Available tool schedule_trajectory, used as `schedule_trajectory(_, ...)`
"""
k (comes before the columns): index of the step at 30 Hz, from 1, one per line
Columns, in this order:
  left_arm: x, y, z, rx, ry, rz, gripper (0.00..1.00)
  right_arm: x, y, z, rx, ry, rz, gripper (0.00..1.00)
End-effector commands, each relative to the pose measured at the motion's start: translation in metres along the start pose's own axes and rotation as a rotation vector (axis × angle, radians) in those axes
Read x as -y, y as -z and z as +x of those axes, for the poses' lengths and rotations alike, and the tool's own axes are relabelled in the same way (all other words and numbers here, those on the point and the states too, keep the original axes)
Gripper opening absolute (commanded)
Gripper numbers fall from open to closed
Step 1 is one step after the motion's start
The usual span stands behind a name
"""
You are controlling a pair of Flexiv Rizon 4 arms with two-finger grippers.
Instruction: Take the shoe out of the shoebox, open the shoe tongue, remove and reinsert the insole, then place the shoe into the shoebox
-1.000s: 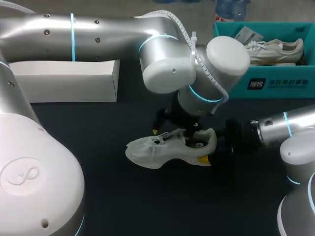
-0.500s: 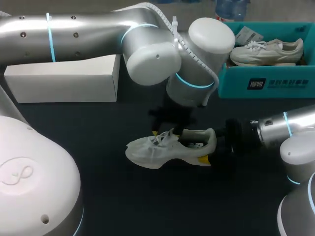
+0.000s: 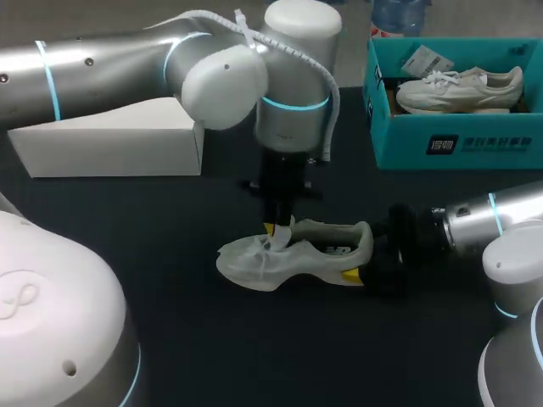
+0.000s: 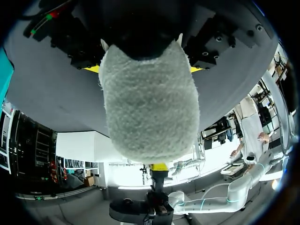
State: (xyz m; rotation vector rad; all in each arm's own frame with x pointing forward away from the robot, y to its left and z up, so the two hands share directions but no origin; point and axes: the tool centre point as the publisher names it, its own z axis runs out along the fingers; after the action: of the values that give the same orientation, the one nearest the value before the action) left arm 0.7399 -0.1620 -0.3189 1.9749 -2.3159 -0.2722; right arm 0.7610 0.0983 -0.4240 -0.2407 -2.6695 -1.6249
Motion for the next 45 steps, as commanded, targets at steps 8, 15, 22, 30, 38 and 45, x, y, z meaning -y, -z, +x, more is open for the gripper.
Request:
schedule_trajectory(8, -0.009, 0.0, -0.044, -0.242, 0.009, -0.004, 0.0, -0.001, -0.001, 0.0, 0.0, 0.0, 0.004, 0.0)
schedule_trajectory(15, -0.011, -0.02, -0.063, -0.2, 0.055, -0.03, 0.0, -0.001, -0.001, 0.0, 0.0, 0.0, 0.004, 0.0)
schedule_trajectory(22, -0.006, -0.04, -0.074, -0.152, 0.12, -0.042, 0.47, -0.001, -0.001, 0.0, 0.0, 0.0, 0.004, 0.0)
schedule_trajectory(30, -0.005, -0.049, -0.078, -0.129, 0.144, -0.062, 1.0, -0.001, -0.001, 0.0, 0.0, 0.0, 0.004, 0.0)
schedule_trajectory(38, -0.007, -0.056, -0.081, -0.09, 0.16, -0.07, 1.0, -0.001, -0.001, 0.0, 0.0, 0.0, 0.004, 0.0)
schedule_trajectory(45, -0.008, -0.06, -0.084, -0.091, 0.185, -0.083, 1.0, -0.001, -0.001, 0.0, 0.0, 0.0, 0.004, 0.0)
